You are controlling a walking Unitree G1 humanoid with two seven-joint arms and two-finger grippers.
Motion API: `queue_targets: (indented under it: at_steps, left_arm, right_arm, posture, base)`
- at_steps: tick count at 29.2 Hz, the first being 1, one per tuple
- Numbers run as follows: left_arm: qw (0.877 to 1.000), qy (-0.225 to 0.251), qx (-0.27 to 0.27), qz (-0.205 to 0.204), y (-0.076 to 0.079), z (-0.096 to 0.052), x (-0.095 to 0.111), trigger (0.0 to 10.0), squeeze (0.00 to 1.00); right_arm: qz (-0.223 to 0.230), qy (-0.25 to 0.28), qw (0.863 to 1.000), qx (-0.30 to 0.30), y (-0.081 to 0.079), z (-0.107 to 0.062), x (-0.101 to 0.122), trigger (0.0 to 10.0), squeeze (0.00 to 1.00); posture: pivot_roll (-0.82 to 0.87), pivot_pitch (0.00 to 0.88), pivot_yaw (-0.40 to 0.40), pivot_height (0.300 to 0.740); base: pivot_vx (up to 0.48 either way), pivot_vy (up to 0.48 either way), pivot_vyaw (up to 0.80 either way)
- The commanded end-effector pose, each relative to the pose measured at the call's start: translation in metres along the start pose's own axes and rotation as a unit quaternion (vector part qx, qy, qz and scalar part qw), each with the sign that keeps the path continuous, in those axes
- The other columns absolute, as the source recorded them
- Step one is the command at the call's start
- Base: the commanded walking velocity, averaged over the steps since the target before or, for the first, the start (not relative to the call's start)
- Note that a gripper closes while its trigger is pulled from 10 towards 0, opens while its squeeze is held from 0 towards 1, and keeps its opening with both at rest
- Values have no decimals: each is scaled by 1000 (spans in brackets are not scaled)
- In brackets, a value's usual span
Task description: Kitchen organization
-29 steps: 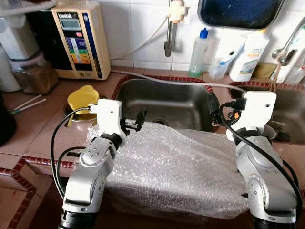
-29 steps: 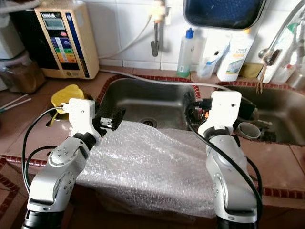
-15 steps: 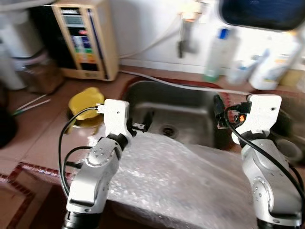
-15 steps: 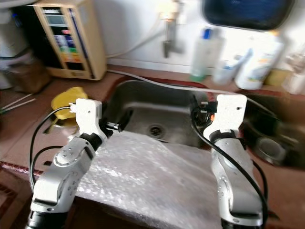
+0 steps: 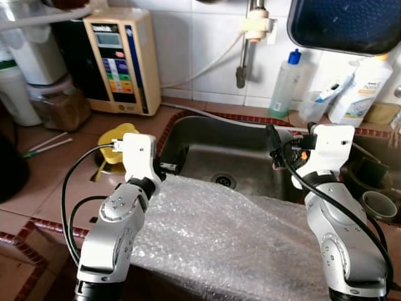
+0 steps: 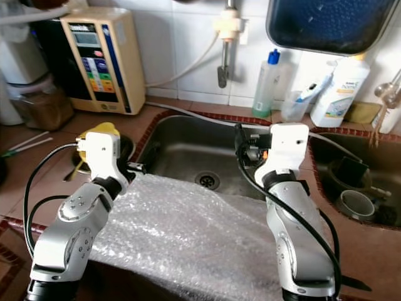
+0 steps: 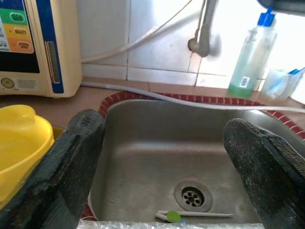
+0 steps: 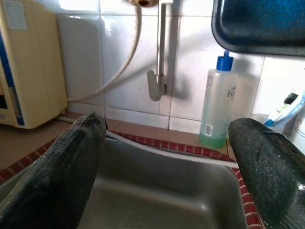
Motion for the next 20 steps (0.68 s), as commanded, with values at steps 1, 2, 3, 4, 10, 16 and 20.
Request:
queue_targets:
  at_steps: [1, 2, 3, 4, 10, 16, 20]
  left_arm:
    - [1000, 2, -6, 2, 4, 0, 3, 10000, 0]
    - [1000, 1, -7, 4, 4, 0, 2, 10000, 0]
    - [1000, 4, -9, -2, 4, 0, 3, 10000, 0]
    - [1000, 4, -8, -3, 4, 0, 3, 10000, 0]
    - [1000, 3, -4, -5, 3, 0, 2, 10000, 0]
    - [1000, -8, 3, -6, 2, 0, -1, 10000, 0]
    - [1000, -8, 3, -8, 2, 1, -1, 10000, 0]
  right_arm:
    - [-1, 2, 1000, 1, 1, 0, 1, 10000, 0]
    - [-1, 2, 1000, 1, 1, 0, 1, 10000, 0]
    - [-1, 2, 1000, 2, 1, 0, 1, 10000, 0]
    - [-1, 2, 1000, 2, 1, 0, 1, 10000, 0]
    - [-2, 0, 1000, 2, 0, 0, 1, 10000, 0]
    - [-3, -2, 1000, 2, 0, 0, 0, 10000, 0]
    - [0, -3, 1000, 3, 0, 0, -1, 10000, 0]
  posture:
    - [-38, 0, 17, 740]
    - [-37, 0, 17, 740]
    - [-37, 0, 17, 740]
    - [-38, 0, 17, 740]
    - [-38, 0, 16, 740]
    - [-40, 0, 17, 740]
    - [-40, 0, 16, 740]
  base:
    - [0, 0, 0]
    - [0, 0, 0]
    - [0, 0, 0]
    - [0, 0, 0]
    - [0, 0, 0]
    - [0, 0, 0]
    - [0, 0, 0]
Point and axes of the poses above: a point about 5 cm out from each wrist's last joint towards the gripper, its own z axis pointing out of the wrist towards the gripper, its own x axis along the axis of the wrist's last joint, y = z × x, the point moved 2 cm from there along z, pointing out of the wrist towards the gripper, and after that the axes turned 15 degrees about z, right-handed, at the moved point
